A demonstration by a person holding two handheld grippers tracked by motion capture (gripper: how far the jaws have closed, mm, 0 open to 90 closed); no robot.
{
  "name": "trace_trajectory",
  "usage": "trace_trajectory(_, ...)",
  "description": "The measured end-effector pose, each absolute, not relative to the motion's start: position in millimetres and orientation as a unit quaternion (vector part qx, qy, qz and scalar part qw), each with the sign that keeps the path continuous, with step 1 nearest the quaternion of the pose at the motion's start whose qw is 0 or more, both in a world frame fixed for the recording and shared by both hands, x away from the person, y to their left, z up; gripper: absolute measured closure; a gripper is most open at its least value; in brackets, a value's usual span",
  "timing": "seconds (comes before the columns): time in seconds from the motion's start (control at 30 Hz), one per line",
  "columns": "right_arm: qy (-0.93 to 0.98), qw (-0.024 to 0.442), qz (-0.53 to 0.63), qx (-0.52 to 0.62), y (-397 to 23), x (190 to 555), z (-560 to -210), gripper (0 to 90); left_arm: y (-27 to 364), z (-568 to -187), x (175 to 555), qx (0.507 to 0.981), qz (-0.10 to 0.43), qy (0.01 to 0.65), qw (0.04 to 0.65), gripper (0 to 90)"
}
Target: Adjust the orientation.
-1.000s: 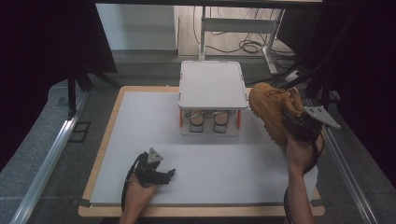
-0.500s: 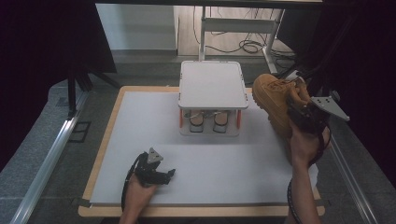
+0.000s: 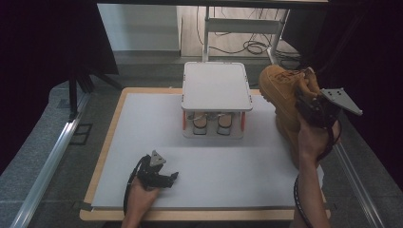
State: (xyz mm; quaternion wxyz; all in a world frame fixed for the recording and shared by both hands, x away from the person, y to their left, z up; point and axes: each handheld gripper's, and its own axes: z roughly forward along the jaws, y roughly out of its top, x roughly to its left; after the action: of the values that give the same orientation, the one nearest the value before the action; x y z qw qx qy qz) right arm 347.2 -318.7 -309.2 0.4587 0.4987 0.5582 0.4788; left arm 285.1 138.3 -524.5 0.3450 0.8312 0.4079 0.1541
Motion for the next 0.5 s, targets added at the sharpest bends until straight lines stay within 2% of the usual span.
trace_trajectory(0.5,0.569,0.454,0.493,0.477,-297,354,-299,55.6,138,-525,285,0.831,0.154,0.408,0.345,13.9)
